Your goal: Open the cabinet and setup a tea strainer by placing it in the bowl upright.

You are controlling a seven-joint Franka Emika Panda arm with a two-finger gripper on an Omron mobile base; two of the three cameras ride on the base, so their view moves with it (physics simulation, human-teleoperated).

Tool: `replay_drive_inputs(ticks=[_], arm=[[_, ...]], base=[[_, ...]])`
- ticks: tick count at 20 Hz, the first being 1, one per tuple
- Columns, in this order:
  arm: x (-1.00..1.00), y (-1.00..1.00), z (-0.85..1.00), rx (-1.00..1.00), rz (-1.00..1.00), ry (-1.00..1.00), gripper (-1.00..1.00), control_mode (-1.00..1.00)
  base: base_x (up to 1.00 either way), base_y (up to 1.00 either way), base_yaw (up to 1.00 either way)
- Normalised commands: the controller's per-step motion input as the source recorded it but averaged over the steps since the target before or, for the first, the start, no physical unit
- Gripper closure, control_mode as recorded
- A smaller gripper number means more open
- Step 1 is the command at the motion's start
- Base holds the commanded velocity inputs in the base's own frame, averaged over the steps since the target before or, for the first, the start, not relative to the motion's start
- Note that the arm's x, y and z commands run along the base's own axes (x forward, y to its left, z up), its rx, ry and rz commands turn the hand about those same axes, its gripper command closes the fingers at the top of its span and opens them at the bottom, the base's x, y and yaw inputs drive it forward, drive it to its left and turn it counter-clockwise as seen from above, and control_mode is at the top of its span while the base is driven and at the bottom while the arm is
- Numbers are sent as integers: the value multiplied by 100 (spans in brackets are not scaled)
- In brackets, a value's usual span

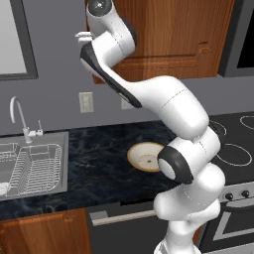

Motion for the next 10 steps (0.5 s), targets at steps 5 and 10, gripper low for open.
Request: replay_drive_inputs(ticks=[5,10], arm=[[36,17,-2,-4,-11,0,-100,-100],[34,5,-5,-1,-7,0,-100,-100]], base=[[0,0,0],[0,0,0]])
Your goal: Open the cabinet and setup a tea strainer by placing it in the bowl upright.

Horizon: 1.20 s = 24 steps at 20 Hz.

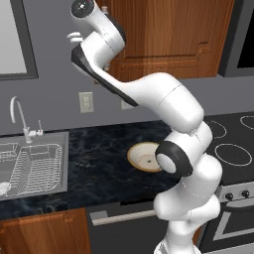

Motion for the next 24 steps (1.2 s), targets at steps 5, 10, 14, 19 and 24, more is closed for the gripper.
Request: replay_drive_inputs(ticks=[5,10,14,19,24], arm=[[34,-1,-19,0,-1,0,-100,-100],[33,-28,-30,0,0,0,-100,-100],[28,-57,-25,0,9,-6,-100,-100],[19,-50,-23,1,13,-5,-100,-100],[18,-11,-13,1,11,-7,-100,-100]], base=[[0,0,0],[0,0,0],[0,0,0],[0,0,0],[0,0,0]])
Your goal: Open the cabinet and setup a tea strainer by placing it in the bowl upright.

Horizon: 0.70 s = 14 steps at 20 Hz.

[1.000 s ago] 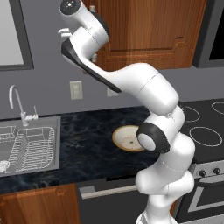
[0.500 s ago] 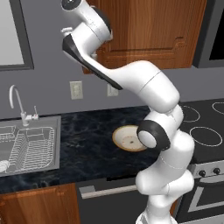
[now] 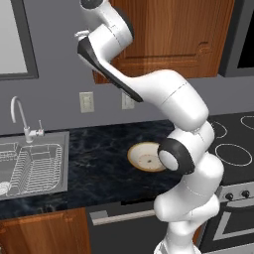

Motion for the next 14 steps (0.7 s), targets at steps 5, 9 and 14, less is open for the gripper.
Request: replay_drive_inputs(ticks=[5,9,14], arm=[[34,0,-6,0,11,-11,-100,-100],[34,0,-19,7,10,-13,-100,-100],[19,0,0,17,13,-24,-100,-100]], base=[[0,0,0],[0,0,0],[0,0,0]])
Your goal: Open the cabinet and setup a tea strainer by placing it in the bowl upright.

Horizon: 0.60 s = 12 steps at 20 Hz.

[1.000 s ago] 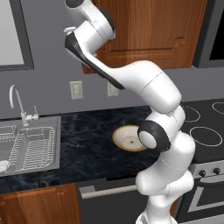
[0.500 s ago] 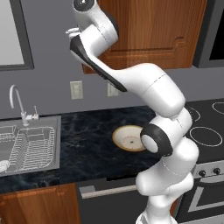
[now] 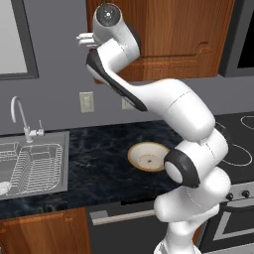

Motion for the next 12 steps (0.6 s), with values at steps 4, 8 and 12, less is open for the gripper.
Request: replay_drive_inputs(ticks=[4,8,12], arm=[[22,0,-6,6,4,-5,-100,-100],[29,0,-2,0,0,0,-100,-100],[28,0,0,0,0,0,-100,-100]], base=[[0,0,0],[0,0,0],[0,0,0]])
